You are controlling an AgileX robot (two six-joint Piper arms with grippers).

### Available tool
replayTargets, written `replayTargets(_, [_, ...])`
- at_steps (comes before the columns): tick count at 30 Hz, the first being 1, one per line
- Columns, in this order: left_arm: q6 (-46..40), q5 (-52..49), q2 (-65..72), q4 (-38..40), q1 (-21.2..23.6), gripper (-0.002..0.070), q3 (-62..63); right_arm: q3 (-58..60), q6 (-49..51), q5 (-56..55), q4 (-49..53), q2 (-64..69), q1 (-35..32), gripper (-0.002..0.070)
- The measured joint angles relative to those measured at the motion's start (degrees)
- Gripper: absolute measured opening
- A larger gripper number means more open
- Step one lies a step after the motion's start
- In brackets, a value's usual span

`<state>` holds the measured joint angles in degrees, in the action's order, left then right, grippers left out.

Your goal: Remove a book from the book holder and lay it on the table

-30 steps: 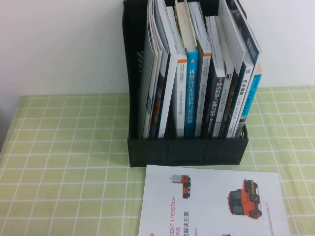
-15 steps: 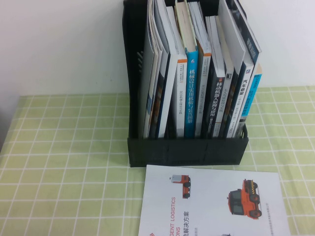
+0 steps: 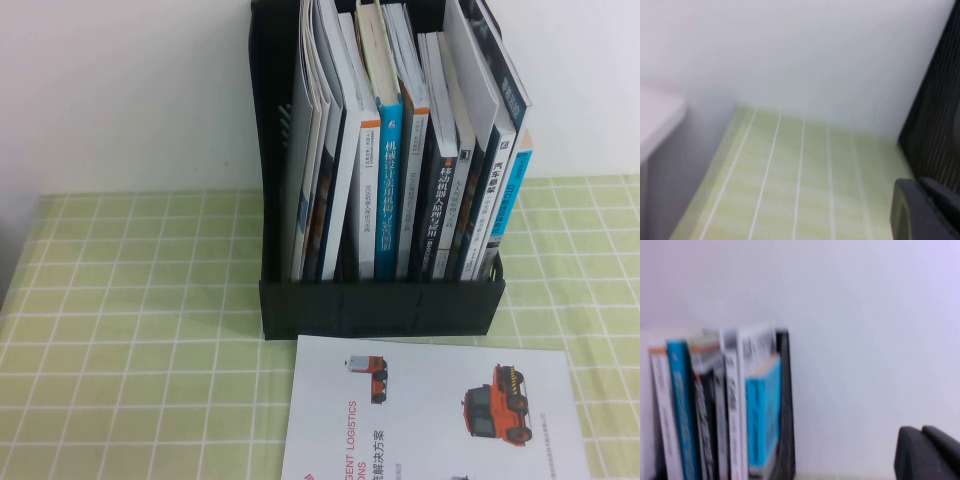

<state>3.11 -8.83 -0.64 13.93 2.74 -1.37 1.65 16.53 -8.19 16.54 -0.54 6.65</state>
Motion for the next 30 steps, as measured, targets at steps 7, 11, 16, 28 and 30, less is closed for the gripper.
replayTargets(7, [0.0, 24.99, 0.0, 11.99, 0.0, -0.0002, 0.0, 0.0, 0.56, -15.08, 0.24, 0.0, 0.0, -0.0002])
replayTargets(11, [0.0, 33.51, 0.0, 14.27, 0.0, -0.0002, 0.0, 0.0, 2.56, -16.33, -0.09, 0.0, 0.0, -0.0002])
replayTargets(16, [6.13, 39.49, 0.0, 14.68, 0.0, -0.0002, 0.0, 0.0, 1.47, -22.14, -2.86, 0.0, 0.0, -0.0002])
replayTargets(28, [19.36, 42.59, 0.03, 14.21, 0.0, -0.0002, 14.45, -25.57, 1.91, -21.39, -14.13, 0.74, 0.0, -0.0002])
replayTargets(30, [17.84, 34.39, 1.8, 11.6, 0.0, -0.0002, 22.75, -34.22, 0.84, -14.74, -13.13, 3.48, 0.0, -0.0002])
